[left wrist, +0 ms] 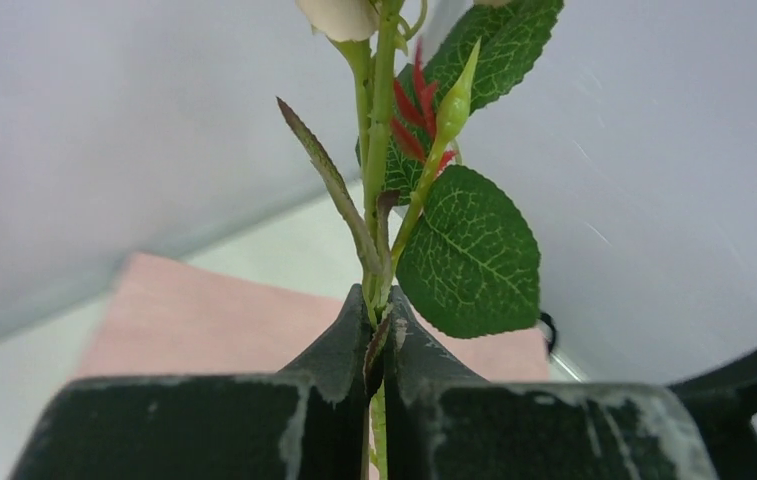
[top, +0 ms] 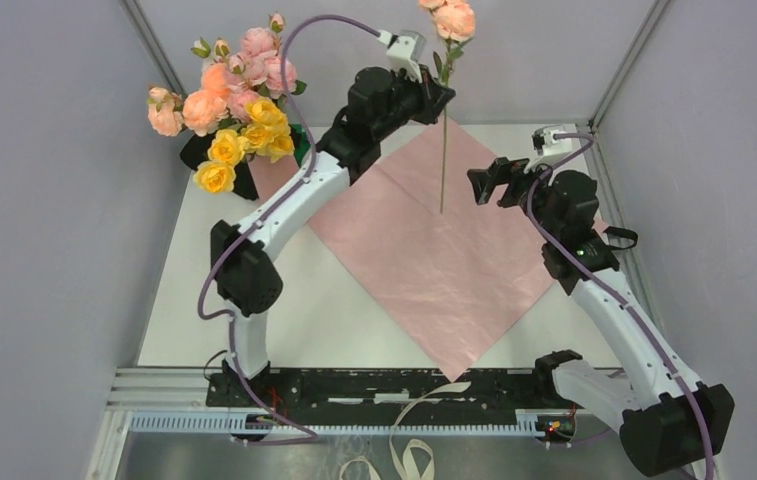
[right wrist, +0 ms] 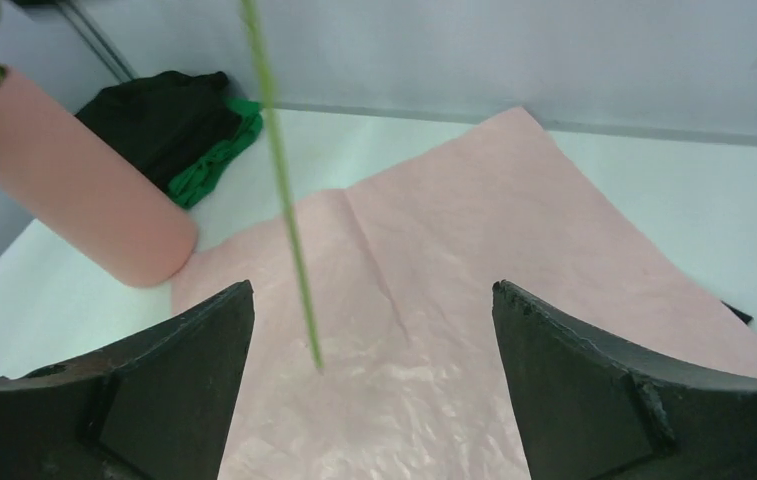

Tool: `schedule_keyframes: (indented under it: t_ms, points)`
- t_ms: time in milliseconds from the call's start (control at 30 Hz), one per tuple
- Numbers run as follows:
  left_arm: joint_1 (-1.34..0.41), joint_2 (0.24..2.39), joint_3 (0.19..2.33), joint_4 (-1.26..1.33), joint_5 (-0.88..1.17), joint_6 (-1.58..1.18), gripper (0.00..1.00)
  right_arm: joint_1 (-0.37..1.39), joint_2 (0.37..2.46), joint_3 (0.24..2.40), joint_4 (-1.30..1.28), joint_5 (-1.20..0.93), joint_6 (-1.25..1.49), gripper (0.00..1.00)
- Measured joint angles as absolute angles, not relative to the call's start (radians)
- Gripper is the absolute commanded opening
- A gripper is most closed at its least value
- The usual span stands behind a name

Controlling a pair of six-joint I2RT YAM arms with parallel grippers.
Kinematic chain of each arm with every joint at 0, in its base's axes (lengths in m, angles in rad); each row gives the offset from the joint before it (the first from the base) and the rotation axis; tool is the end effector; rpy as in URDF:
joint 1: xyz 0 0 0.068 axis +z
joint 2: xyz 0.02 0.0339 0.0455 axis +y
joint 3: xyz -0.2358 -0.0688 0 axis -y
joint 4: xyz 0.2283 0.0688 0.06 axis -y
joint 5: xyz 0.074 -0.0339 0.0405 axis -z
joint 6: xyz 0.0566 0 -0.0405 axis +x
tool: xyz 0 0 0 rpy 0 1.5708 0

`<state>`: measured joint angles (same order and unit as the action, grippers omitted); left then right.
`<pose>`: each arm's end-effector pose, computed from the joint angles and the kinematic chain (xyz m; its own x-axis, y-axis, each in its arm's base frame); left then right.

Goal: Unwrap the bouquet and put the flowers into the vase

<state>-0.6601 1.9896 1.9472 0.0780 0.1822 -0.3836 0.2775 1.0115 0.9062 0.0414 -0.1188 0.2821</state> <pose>0.3698 -0.3001 0.3838 -0.2532 -0.2694 -0.9291 0.7024 0.6093 -0.3680 0.2464 0.0772 0.3407 -0.1664 0.2400 -0.9564 -0.3534 0.8910 0.2851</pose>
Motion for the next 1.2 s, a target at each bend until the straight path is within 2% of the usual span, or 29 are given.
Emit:
schedule_keyframes:
  t_ms: [233,467,800,1200]
  points:
    - [-0.593,1.791,2.036,-0.122,-0.057,-0.131,0.02,0.278,1.044,0.781,0.059,-0.075,0.277,0.94]
    - [-0.454,1.585,1.934,-0.116,-0.266,0.012,0.02,0.277,1.131,0.678,0.116,-0.129,0.307,0.95]
    - [-0.393,1.593,1.929,-0.022,-0.392,0.228,0.02,0.277,1.158,0.626,0.173,-0.183,0.317,0.95]
    - [-0.276,1.617,1.85,0.0,-0.384,0.252,0.02,0.277,1.196,0.593,0.199,-0.207,0.317,0.94]
